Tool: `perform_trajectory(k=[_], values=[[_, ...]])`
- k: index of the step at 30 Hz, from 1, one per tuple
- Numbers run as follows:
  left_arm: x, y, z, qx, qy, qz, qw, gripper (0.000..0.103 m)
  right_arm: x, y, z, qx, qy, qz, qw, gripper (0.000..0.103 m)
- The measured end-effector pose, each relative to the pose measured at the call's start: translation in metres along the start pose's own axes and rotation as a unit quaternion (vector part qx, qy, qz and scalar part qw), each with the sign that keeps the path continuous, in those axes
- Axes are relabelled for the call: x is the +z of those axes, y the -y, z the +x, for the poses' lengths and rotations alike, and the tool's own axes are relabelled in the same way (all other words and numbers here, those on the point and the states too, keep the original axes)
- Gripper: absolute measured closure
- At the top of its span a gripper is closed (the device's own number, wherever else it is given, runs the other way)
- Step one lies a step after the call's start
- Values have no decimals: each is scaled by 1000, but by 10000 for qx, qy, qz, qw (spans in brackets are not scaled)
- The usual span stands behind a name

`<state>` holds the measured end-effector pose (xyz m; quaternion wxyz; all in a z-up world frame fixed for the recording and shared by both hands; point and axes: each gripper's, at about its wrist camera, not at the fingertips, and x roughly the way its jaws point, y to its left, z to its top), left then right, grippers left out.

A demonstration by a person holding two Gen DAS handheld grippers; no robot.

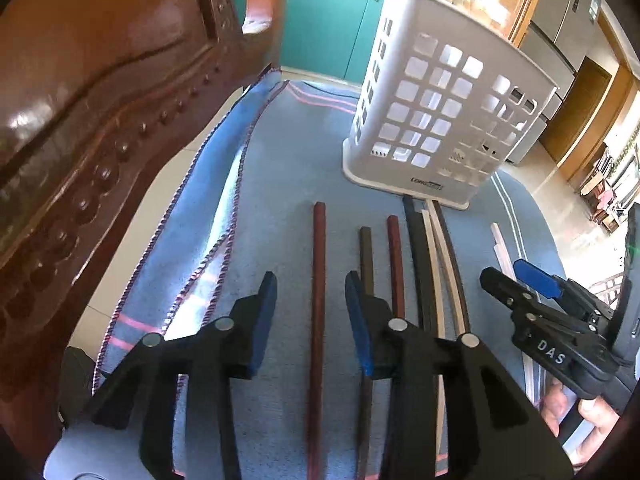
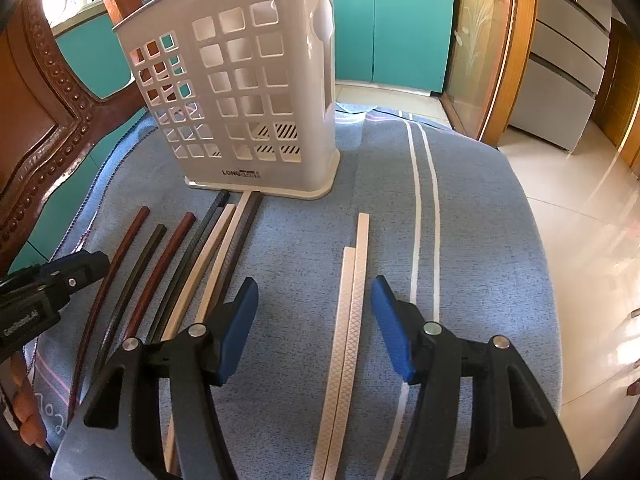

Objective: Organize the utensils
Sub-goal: 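Align the left tool's fingers around a dark brown chopstick while the right tool aligns on a beige one, then close the left tool on the brown chopstick while the right tool closes on the beige chopstick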

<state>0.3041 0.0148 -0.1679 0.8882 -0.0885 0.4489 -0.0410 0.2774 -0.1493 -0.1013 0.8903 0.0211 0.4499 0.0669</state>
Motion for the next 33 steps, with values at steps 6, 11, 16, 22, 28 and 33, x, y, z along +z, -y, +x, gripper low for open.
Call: perform_trajectory(k=[6,11,16,22,28,33], values=[[0,8,14,106,-139,180,9997,67,4,12,-3,-45,-30,186,9998,45],[7,25,24,470,-158,504,9975,66,3,24,1,-213,-228,253,9992,46],[8,29,28,567,-140,583,9966,66,9,32,-2,-147,-146,460,9987,49],[6,25,26,586,-117,616,9963,63,45,23,20,-585,-444,93,9973,77],[5,29,26,605,-111,622,9962,62,53,41,33,-110,-725,483,9961,102],[6,26,28,631,-104,594,9962,61,59,51,23,280,-505,737,9956,90]])
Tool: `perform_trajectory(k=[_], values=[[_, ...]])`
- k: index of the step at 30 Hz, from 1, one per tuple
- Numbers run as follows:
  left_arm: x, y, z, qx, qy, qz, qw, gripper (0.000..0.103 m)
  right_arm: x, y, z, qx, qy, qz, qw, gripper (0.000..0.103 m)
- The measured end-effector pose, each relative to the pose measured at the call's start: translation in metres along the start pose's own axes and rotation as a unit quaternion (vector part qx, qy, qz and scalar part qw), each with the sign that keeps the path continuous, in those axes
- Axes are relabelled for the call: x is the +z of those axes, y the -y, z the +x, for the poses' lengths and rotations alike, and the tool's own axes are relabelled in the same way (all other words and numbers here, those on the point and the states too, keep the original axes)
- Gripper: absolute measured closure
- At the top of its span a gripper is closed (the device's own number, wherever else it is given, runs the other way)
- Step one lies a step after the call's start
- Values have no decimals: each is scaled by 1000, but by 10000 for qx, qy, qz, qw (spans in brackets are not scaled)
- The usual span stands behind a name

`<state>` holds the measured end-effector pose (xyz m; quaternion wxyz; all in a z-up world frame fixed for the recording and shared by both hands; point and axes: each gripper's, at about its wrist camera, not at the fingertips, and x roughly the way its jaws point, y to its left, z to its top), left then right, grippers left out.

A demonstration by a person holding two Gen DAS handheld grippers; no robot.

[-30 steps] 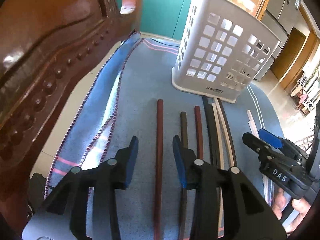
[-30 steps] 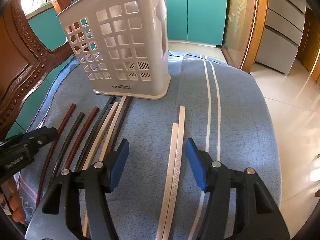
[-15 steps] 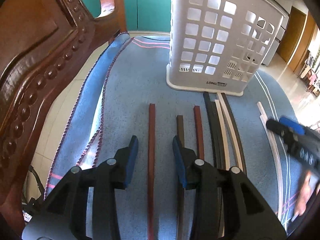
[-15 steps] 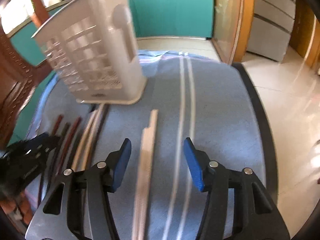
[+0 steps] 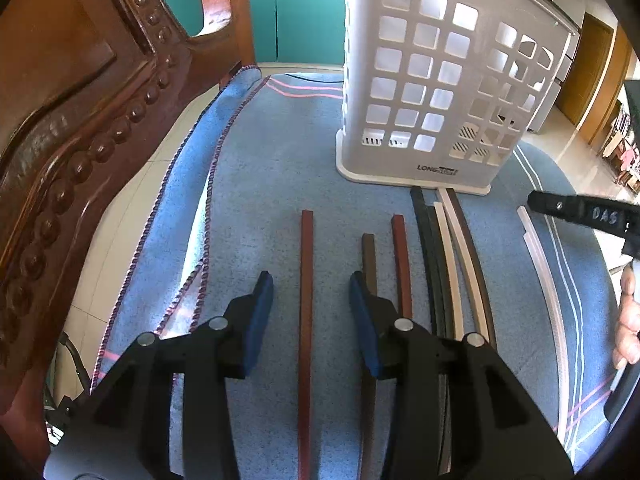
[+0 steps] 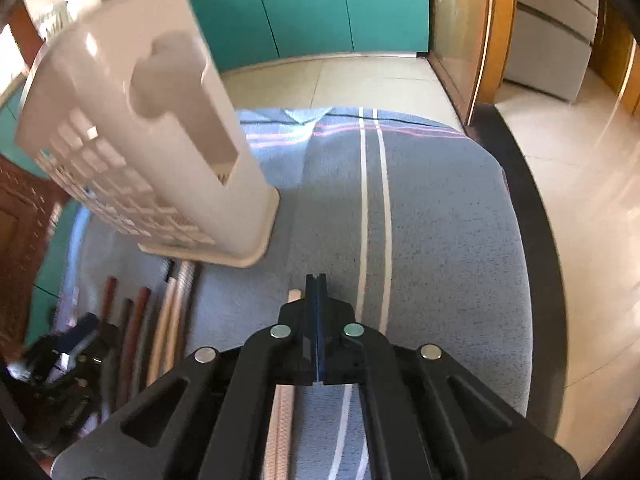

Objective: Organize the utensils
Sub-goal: 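Close the left tool on the brown chopstick while the right tool closes on the beige chopstick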

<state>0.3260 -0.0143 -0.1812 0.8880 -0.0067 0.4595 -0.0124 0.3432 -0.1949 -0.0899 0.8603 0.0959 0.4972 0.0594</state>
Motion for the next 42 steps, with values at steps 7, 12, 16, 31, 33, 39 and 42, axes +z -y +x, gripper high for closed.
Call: perform_trajectory(k=[7,12,16,31,33,39,42], values=[[-1,3,-1,25,34,53,10000,59,-13,-34,12,-552,-121,-794,9952,83],[-4,6,-2,20,35,57,10000,59,-14,-17,5,-496,-107,-593,9969,95],[-2,2,-1,18,18,49,10000,59,-9,0,3,-557,-135,-504,9971,94],[16,25,6,138,60,287,9995,88,-20,-3,4,-511,-147,-756,9957,95],[18,24,6,129,63,309,9994,92,-20,-3,4,-480,-127,-746,9960,95],[17,23,5,62,-21,252,9997,95,-17,-1,4,-454,-118,-720,9963,95],[16,22,4,26,-50,261,9996,95,-21,-3,1,-541,-106,-795,9953,95]])
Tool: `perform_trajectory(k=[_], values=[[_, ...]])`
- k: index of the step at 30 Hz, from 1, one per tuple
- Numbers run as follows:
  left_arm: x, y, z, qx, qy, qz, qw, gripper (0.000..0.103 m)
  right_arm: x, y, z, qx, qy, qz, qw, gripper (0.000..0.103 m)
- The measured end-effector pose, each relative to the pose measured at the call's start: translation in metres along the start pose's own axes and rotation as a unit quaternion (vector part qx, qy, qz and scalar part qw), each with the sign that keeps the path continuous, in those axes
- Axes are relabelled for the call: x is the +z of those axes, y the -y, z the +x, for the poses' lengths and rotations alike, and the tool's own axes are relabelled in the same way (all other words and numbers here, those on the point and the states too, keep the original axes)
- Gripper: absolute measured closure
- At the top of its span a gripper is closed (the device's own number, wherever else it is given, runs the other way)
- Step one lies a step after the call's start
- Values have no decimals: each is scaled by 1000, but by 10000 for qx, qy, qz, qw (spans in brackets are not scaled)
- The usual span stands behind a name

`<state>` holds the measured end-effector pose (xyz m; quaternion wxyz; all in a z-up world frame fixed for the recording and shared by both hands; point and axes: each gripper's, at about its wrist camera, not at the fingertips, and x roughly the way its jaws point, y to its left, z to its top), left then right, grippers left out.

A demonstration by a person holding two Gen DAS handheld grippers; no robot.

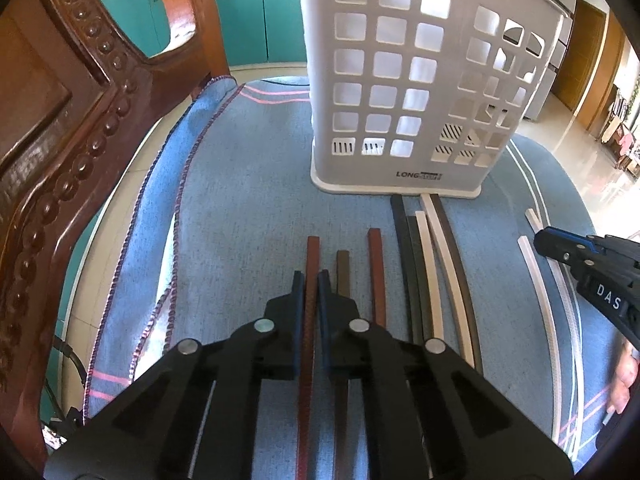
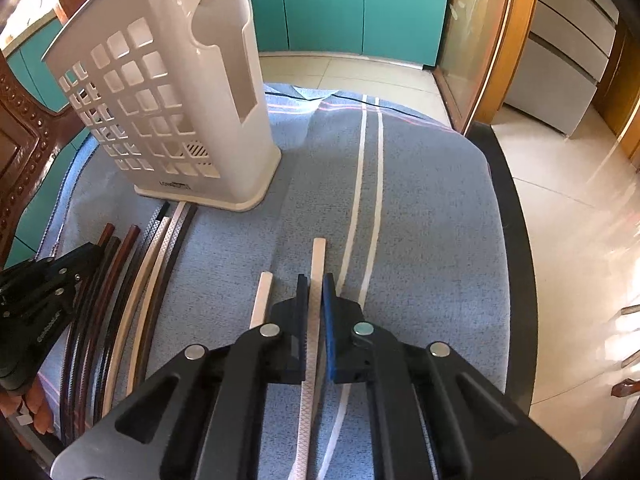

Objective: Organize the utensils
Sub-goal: 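Close the left tool on the brown chopstick while the right tool closes on the beige chopstick, then lift both held chopsticks upright and carry them over the white basket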

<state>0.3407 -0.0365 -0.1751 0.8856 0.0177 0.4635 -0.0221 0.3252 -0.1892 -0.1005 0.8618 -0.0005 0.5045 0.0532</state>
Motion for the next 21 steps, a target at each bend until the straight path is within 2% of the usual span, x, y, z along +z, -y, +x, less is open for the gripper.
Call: perform_trajectory(k=[12,17,18,21], values=[[0,1,-1,107,26,7,9999,92,-8,-14,-2,-170,24,-163,9997,93],[1,0,1,91,30,3,10000,93,-9,-12,-4,-118,48,-131,9998,94],[1,0,1,71,34,-10,10000,95,-9,-11,-4,-90,65,-114,9999,95],[0,-1,0,42,67,-36,10000,96,-8,-6,-10,131,196,-4,9997,96]])
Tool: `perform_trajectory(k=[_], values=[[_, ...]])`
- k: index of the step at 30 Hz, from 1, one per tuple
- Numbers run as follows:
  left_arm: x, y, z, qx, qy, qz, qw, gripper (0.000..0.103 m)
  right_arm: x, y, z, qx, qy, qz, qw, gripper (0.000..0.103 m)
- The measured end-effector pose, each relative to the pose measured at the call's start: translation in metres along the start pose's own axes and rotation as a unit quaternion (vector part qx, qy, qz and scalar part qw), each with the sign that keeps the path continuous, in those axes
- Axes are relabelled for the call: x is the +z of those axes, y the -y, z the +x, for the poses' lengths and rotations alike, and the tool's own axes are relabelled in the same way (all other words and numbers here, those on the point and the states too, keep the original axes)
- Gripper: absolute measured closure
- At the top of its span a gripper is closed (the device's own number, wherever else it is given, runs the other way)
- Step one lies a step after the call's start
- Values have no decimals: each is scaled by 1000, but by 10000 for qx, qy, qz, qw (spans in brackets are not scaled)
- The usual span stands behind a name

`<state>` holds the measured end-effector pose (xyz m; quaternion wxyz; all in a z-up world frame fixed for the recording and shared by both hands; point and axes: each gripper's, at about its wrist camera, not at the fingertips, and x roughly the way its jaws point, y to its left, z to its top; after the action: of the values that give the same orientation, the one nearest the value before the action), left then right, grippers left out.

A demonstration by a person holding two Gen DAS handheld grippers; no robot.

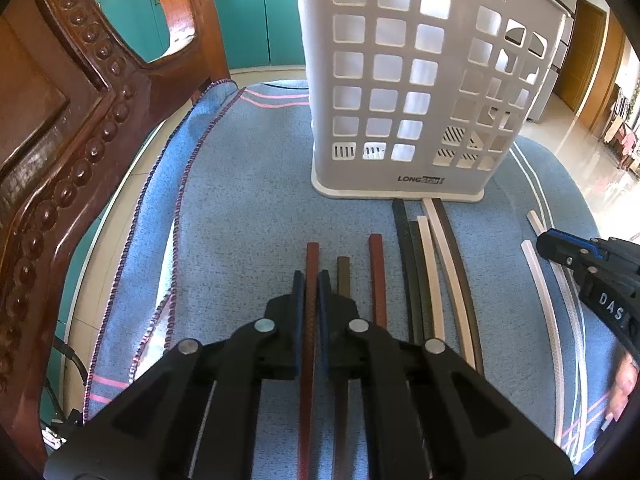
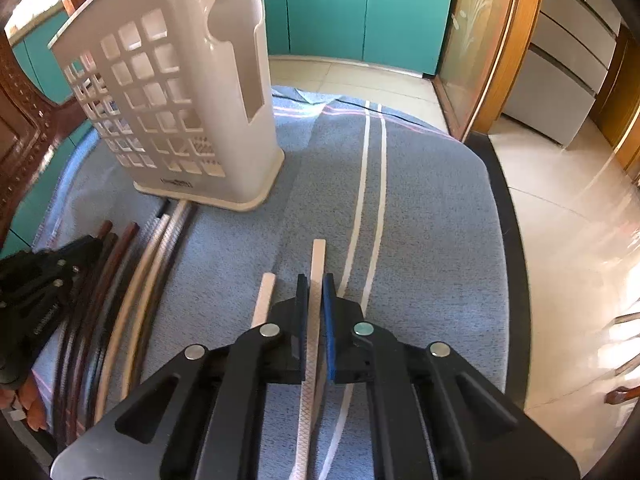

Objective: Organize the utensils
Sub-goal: 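Lift both held chopsticks upright and carry them over the white basket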

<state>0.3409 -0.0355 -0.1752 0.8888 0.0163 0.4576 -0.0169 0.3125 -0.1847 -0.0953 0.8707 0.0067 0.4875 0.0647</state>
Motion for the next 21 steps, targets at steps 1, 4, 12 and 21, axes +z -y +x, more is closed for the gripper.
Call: perform_trajectory(k=[1,4,12,21], values=[[0,-1,-1,-13,13,-9,10000,96,1,2,-7,48,126,27,9999,96],[2,-8,-23,-150,262,-109,9995,96,7,8,-38,292,580,86,9979,96],[13,-49,-146,-765,1637,-642,9814,96,12,25,-141,1164,1659,240,9790,96],[62,-81,-246,-1097,3457,-1170,9245,96,67,40,-237,2085,3157,395,9248,96]])
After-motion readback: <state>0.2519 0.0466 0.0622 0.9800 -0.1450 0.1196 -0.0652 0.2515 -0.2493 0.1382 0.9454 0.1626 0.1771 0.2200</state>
